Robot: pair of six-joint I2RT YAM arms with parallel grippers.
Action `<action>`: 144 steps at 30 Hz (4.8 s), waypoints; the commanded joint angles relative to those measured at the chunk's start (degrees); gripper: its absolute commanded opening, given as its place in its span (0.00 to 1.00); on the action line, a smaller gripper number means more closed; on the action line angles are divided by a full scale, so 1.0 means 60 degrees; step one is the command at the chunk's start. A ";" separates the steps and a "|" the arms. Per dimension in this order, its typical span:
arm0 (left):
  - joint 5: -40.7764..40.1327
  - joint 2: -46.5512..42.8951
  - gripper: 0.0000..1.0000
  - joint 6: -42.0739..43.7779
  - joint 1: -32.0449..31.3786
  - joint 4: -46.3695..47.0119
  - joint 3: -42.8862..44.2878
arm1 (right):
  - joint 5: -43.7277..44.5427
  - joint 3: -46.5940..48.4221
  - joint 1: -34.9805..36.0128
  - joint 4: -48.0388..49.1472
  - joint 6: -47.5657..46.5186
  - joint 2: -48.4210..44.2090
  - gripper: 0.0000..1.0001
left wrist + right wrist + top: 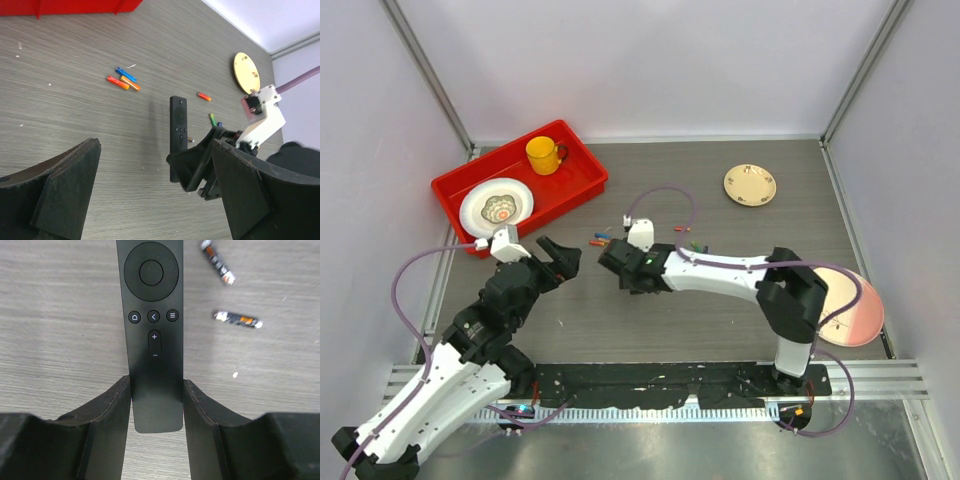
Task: Load the batteries into the remote control
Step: Place the remote control at the center of the board, then pick up the remote control from the center of the board, then adjust the remote control.
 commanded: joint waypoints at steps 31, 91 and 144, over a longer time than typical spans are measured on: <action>-0.0987 -0.0265 1.00 -0.0688 0.0045 -0.0965 -0.0173 | -0.0101 0.1873 0.0733 -0.1668 0.1909 0.1928 0.70; 0.1958 1.3387 0.66 0.0528 -0.0570 -0.2093 0.6800 | 0.2154 -0.4939 0.0645 0.1013 -0.2193 -0.8444 0.91; 1.0116 0.7554 0.00 -0.5461 0.2462 1.7809 -0.1754 | -0.9270 -0.6799 -0.3676 0.8613 0.0164 -0.8418 0.94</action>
